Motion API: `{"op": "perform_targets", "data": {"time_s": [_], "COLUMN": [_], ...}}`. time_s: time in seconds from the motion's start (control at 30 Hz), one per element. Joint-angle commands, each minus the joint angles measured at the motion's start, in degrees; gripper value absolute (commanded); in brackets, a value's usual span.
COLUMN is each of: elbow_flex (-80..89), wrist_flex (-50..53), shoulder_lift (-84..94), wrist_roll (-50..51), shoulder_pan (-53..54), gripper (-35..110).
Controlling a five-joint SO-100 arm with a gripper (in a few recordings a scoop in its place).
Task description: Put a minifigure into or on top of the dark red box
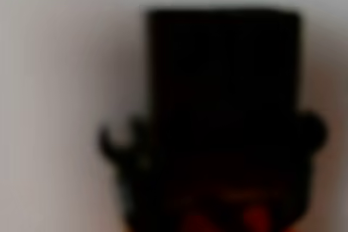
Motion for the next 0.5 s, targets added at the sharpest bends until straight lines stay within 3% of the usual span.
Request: {"op": "perform_targets", "data": {"time_s": [0.0, 0.1, 0.27, 0.47], "elbow_flex": [-1.76, -3.69, -9.23, 4.04], "wrist_flex": [-0.09, 3.43, 20.04, 32.08], "shoulder_lift": [0.97, 2.46, 15.64, 53.79], "wrist_roll": [0.53, -0.09, -3.16, -7.21], "shoulder_pan": [-0.70, -0.79, 4.48, 27.42], "gripper": [0, 0, 0, 0]}}
